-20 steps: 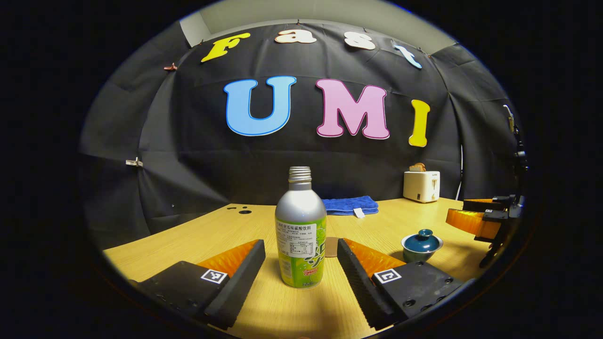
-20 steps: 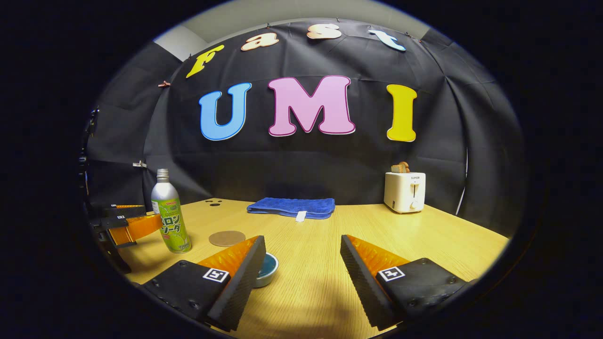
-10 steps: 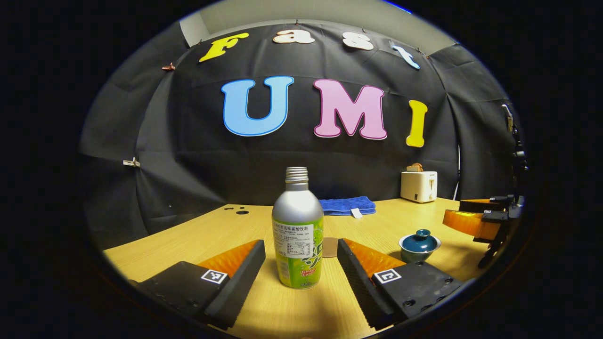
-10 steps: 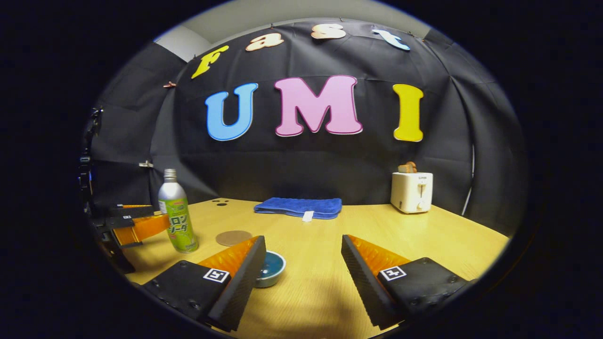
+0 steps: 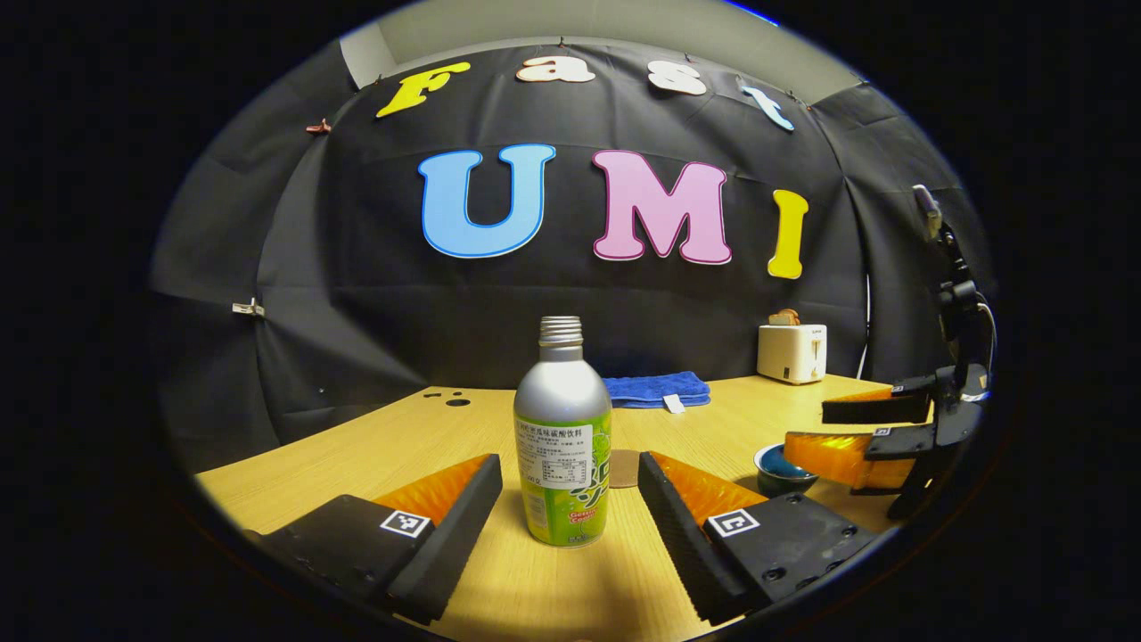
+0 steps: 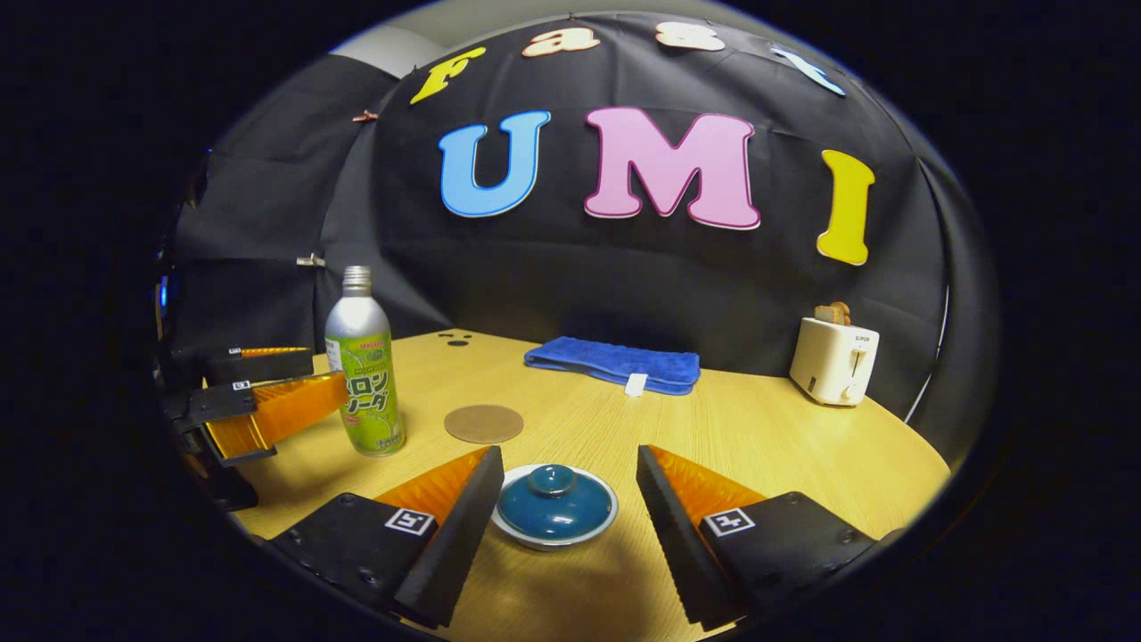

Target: Open the teacup lid with one hand, grasp the water bottle and pour water into the teacup with the other hand; after pouring, place the water bottle on the coaster and then close the teacup lid.

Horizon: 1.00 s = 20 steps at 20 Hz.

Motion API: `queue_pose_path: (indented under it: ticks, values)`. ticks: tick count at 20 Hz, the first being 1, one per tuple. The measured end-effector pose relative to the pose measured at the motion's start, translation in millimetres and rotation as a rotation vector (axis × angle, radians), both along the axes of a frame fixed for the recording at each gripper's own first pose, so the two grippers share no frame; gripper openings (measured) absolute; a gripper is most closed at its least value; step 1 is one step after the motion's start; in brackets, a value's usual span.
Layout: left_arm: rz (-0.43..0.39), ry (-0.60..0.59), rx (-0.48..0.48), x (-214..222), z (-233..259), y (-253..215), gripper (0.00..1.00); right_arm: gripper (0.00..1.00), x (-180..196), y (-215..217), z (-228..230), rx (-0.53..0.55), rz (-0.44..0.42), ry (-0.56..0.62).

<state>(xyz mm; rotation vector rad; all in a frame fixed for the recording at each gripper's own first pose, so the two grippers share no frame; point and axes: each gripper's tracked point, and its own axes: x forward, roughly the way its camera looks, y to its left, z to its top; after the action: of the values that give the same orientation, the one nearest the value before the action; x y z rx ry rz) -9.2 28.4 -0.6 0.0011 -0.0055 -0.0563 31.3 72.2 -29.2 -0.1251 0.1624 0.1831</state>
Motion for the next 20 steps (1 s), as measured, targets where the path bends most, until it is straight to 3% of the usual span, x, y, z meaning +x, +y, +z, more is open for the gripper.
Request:
queue_pose_path:
  ticks: [1, 3, 4, 6, 9, 11, 14, 20]
  values:
    - [0.0, 0.0, 0.0, -0.1, -0.4, 0.0, 0.97, 0.93, 2.6, 0.6, -1.3, -0.008, -0.002, 0.009]
    - [0.0, 0.0, 0.0, -0.4, -0.4, 0.1, 0.97, 0.83, 8.6, 6.1, -6.9, -0.023, 0.006, 0.036]
    - [0.0, 0.0, 0.0, 0.1, -0.2, 0.0, 0.97, 0.68, 9.4, 7.6, -11.6, -0.033, 0.015, 0.056]
    - [0.0, 0.0, 0.0, 0.2, 0.0, 0.3, 0.97, 0.48, 12.6, 10.2, -13.0, -0.048, 0.021, 0.066]
    - [0.0, 0.0, 0.0, -0.9, -0.7, 0.2, 0.97, 0.5, 13.1, 11.7, -14.0, -0.05, 0.03, 0.063]
    - [-0.001, 0.001, 0.001, 0.0, -0.5, 0.1, 0.97, 0.32, 11.8, 9.5, -10.5, -0.039, 0.032, 0.063]
    - [-0.008, 0.0, 0.0, 1.6, 0.2, -0.9, 0.97, 0.29, 9.9, 8.2, -8.3, -0.014, 0.036, 0.054]
    - [-0.002, 0.0, 0.0, 15.9, 0.2, 4.6, 0.97, 0.29, -6.0, 3.4, 24.1, 0.014, 0.02, -0.145]
